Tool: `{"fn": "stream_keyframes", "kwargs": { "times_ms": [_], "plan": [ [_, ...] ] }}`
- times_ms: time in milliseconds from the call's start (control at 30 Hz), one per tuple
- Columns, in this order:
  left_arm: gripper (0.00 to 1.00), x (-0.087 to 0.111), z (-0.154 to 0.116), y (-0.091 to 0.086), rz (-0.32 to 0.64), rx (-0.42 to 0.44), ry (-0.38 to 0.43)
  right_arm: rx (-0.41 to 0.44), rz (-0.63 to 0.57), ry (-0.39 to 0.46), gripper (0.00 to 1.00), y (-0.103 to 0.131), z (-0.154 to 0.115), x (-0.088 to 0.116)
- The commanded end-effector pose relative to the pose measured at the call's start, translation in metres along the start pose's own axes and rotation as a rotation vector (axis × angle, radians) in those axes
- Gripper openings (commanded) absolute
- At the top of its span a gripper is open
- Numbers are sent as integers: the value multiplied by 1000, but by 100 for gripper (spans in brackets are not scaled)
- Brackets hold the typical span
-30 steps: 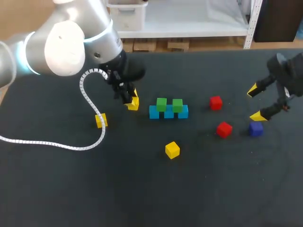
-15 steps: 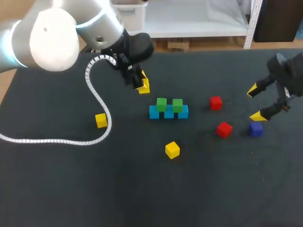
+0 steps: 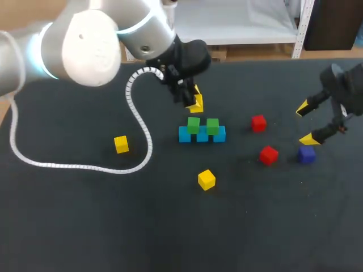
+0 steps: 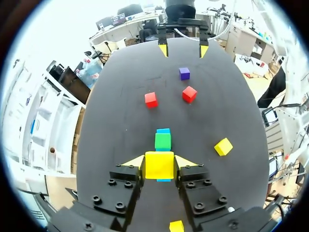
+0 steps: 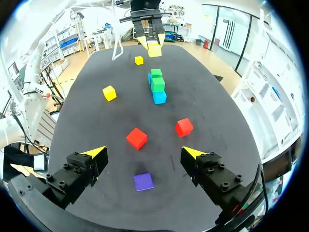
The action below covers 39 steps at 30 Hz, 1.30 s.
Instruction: Place the blue cubes, place green cubes on the blue cubes, place the yellow cubes on the green cubes, then place the red cubes on the yellow cubes, and place purple cube on the red cubes.
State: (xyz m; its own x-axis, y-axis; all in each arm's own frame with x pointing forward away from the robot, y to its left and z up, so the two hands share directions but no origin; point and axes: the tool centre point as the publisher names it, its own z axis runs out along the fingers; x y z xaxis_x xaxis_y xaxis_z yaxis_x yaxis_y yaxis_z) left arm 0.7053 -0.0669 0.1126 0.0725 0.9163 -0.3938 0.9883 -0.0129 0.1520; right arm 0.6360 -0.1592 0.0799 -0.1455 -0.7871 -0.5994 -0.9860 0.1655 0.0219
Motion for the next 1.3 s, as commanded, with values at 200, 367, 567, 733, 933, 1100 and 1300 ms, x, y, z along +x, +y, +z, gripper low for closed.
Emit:
{"fn": "stream_keyframes", "kwargs": {
  "times_ms": [200,367,567,733,933,1100,1300],
  "plan": [
    [0,-17,25,7,37,62,11,0,-1,-2,100,0,0,0],
    [0,-17,38,3,34,85,22,0,-1,-2,100,0,0,0],
    [0,-14,40,0,29,95,54,0,-1,-2,100,0,0,0],
    [0,-11,41,-3,23,105,63,0,-1,-2,100,0,0,0],
    [0,-7,42,-5,12,112,67,0,-1,-2,100,0,0,0],
    [0,-2,43,-6,0,114,64,0,-1,-2,100,0,0,0],
    [0,0,45,-6,-3,122,70,0,-1,-2,100,0,0,0]
  ]
}}
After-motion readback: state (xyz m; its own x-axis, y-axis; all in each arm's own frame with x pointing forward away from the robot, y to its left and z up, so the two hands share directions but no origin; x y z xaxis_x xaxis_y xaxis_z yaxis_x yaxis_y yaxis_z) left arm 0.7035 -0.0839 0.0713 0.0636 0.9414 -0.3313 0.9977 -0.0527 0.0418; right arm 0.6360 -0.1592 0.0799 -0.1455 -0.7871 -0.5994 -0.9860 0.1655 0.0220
